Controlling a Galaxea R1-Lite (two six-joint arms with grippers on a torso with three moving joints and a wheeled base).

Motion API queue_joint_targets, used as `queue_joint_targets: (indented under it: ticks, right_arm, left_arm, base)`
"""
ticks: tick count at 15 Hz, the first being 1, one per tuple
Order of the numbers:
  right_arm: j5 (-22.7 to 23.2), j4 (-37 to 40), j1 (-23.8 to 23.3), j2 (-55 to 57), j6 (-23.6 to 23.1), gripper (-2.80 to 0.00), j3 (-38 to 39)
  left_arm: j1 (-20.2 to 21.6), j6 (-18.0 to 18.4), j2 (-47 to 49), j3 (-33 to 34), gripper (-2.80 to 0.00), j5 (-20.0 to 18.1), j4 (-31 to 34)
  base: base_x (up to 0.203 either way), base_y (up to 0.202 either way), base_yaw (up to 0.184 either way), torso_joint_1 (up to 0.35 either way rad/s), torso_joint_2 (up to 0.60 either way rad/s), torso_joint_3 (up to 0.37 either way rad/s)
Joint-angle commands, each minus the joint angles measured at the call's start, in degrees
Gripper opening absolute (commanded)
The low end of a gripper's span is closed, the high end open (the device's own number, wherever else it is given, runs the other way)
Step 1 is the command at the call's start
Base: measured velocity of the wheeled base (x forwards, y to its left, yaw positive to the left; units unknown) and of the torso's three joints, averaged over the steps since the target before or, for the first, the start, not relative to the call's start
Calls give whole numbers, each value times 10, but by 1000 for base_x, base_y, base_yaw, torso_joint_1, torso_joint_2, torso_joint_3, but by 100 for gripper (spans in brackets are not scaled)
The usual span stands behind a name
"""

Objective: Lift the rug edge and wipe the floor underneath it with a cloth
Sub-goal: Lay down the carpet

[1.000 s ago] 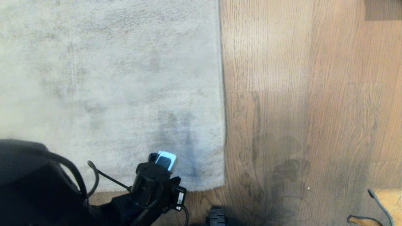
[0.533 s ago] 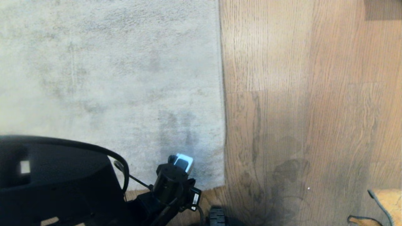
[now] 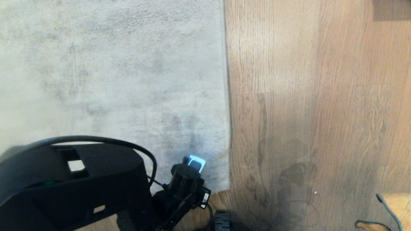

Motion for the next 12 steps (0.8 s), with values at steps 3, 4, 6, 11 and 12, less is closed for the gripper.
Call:
queue_joint_targets:
  ticks: [3,4,6,11,12]
  right_arm:
    - [0,0,0,1,-1,-280,0]
    - [0,0,0,1,-1,-280,0]
    - [0,0,0,1,-1,-280,0]
    - [0,0,0,1,-1,-280,0]
    - [0,0,0,1,-1,-280,0]
  left_arm:
    - [17,37,21,-44,-280,2,-10]
    - [20,44,27,-48,-280,1,-23]
    - [20,45,30,-49,-280,2,-30]
    - [16,45,34,-48,-280,2,-33]
    - [13,45,34,-47,-280,2,-33]
  base:
    - [0,0,0,0,0,0]
    - [0,0,0,0,0,0]
    - [0,0,0,0,0,0]
    - [0,0,0,0,0,0]
    - [0,0,0,0,0,0]
